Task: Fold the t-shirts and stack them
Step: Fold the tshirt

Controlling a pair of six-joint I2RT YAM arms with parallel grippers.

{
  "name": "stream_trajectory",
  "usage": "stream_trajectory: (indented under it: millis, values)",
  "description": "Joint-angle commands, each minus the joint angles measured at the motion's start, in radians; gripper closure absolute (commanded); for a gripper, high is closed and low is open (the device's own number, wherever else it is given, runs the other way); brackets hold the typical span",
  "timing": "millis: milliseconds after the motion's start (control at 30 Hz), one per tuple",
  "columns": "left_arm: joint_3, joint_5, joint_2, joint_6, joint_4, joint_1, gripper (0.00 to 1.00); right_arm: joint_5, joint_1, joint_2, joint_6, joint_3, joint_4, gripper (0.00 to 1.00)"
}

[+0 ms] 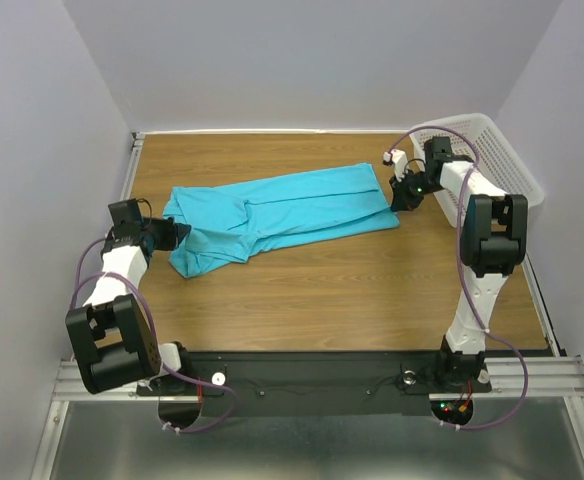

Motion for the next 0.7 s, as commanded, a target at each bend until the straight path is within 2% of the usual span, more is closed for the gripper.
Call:
stream_trajectory:
  millis: [0,667]
  values:
    - [0.041,0.003,0.008,0.016,0.042,0.008,1.0,-0.016,0.006,0.015,0.013,0.049,0.029,0.97]
    - [0.049,0.004,0.091,0.022,0.09,0.008,1.0,-0.001,0.009,0.042,0.032,0.08,0.03,0.96]
